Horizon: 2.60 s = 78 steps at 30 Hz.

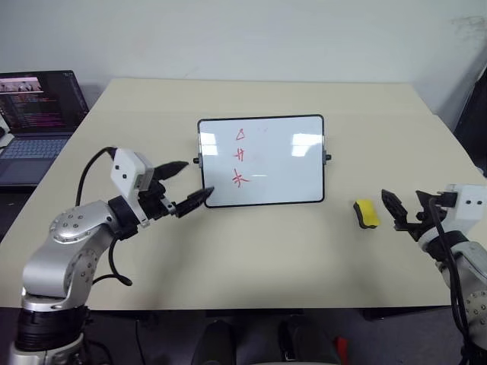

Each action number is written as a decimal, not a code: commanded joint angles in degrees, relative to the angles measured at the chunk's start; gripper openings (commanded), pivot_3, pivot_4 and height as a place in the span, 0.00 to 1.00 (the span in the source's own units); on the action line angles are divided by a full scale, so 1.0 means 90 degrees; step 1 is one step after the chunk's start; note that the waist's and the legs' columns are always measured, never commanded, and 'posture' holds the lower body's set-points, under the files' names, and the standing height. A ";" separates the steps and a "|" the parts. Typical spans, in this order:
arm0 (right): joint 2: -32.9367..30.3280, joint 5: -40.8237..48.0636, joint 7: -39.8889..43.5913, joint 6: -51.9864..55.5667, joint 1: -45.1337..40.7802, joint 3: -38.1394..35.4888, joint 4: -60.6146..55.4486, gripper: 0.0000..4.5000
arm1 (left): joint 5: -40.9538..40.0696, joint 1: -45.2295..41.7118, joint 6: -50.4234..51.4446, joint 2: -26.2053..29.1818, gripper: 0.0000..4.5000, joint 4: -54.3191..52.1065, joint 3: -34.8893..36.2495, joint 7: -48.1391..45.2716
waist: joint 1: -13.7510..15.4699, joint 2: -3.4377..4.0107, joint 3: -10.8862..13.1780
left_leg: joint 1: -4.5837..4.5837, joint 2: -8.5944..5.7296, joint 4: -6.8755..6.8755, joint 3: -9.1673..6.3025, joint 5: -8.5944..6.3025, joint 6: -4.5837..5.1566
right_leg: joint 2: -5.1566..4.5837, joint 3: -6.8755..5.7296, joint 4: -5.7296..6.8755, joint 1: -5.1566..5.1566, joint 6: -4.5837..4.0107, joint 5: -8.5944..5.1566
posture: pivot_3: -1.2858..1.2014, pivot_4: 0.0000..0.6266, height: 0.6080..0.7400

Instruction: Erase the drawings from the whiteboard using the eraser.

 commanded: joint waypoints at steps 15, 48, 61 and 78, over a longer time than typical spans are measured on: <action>-0.0073 -0.0952 -0.0402 0.0758 -0.0621 0.1117 0.0388 0.99 | 0.0236 -0.0849 -0.0296 -0.0121 1.00 0.0036 -0.1508 -0.1466 | 0.0013 0.0005 0.0000 | -0.0009 0.0001 -0.0004 0.0000 -0.0001 0.0002 | 0.0031 0.0003 -0.0007 -0.0006 -0.0003 -0.0004 | 0.52 0.24 1.00; 0.0149 -0.2218 0.0595 0.0013 -0.1326 0.1324 0.2369 0.99 | 0.0338 -0.0613 -0.0228 0.0019 1.00 -0.0208 -0.1376 -0.1274 | 0.0016 0.0007 0.0001 | -0.0009 0.0003 -0.0002 0.0000 -0.0001 0.0002 | 0.0034 0.0005 -0.0005 -0.0007 -0.0004 -0.0005 | 0.52 0.24 1.00; 0.0163 -0.2344 0.0802 -0.0117 -0.1521 0.1285 0.2782 0.32 | 0.0350 -0.0378 -0.0251 0.0090 1.00 -0.0348 -0.1256 -0.1123 | 0.0012 0.0007 0.0001 | -0.0008 0.0003 -0.0003 0.0000 -0.0001 0.0002 | 0.0035 0.0006 -0.0004 -0.0007 -0.0005 -0.0005 | 0.52 0.24 1.00; 0.0149 -0.2427 0.1187 -0.0346 -0.1283 0.1437 0.2498 0.52 | 0.0326 -0.0008 -0.0243 0.0172 1.00 -0.0596 -0.1200 -0.1021 | 0.0013 0.0007 0.0001 | -0.0005 0.0005 -0.0001 0.0000 -0.0001 0.0002 | 0.0034 0.0006 -0.0002 -0.0006 -0.0005 -0.0005 | 0.52 0.24 1.00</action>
